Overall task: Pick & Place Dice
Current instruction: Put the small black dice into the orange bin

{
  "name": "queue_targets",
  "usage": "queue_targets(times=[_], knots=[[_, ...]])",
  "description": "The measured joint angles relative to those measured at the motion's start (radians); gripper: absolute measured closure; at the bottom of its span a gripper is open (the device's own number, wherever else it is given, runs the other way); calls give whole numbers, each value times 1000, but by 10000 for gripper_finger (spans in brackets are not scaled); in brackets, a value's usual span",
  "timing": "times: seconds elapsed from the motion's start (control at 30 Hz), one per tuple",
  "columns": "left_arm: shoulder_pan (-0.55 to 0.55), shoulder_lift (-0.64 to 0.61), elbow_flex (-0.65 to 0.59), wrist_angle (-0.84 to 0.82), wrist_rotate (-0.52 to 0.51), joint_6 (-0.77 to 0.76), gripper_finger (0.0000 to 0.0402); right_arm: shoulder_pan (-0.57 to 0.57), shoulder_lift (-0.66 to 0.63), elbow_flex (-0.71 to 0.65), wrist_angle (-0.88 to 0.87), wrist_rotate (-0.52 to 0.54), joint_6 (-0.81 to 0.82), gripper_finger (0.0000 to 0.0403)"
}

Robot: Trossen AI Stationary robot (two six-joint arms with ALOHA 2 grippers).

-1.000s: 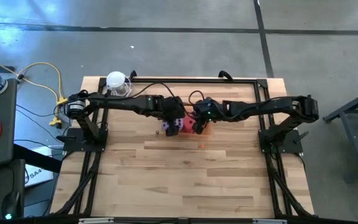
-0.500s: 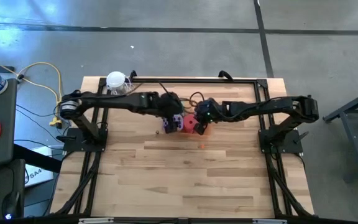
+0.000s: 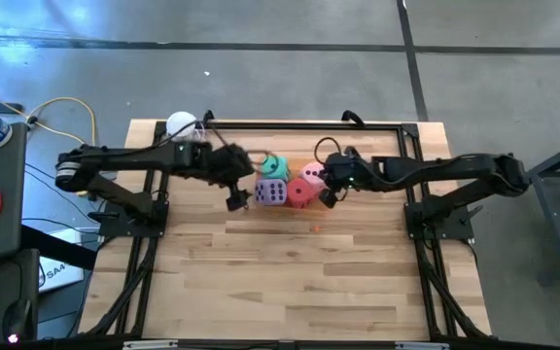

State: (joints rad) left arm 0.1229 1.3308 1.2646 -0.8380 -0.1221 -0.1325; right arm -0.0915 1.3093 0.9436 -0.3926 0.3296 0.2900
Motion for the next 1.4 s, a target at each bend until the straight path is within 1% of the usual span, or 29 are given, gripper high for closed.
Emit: queue_targets(times=[0.07, 0.2, 0.33, 0.43, 0.53, 0.63, 0.77, 0.83, 0.9, 0.97, 1.13, 1.27, 1.4], knots=[[-21, -35, -80, 23, -3, -34, 35, 16, -43, 0, -27, 15, 18, 350], [-82, -117, -275, 121, 1, -109, 35, 49, -106, 0, -49, 28, 36, 350], [-129, -169, -461, 281, -25, -182, 35, 81, -134, 0, -53, 38, 46, 350], [-148, -175, -568, 420, -91, -196, 35, 102, -140, 0, -49, 37, 46, 350], [-156, -161, -638, 542, -146, -191, 35, 113, -140, 0, -50, 34, 46, 350], [-151, -153, -677, 560, -160, -150, 35, 115, -140, 0, -49, 34, 46, 350], [-136, -148, -708, 566, -180, -158, 35, 114, -140, 0, -50, 32, 49, 350], [-125, -136, -722, 589, -161, -160, 35, 114, -140, 0, -52, 28, 50, 350], [-109, -123, -728, 619, -107, -150, 35, 114, -140, 0, -52, 14, 50, 350], [-98, -92, -728, 673, -72, -113, 35, 114, -140, 0, -52, 4, 50, 350], [-95, -6, -727, 758, -75, -39, 35, 114, -139, 0, -39, 4, 54, 350], [-99, 70, -728, 766, -76, -40, 35, 114, -139, 0, -34, 4, 58, 350], [-99, 129, -726, 824, -74, -40, 35, 114, -139, 0, -30, 2, 58, 350]])
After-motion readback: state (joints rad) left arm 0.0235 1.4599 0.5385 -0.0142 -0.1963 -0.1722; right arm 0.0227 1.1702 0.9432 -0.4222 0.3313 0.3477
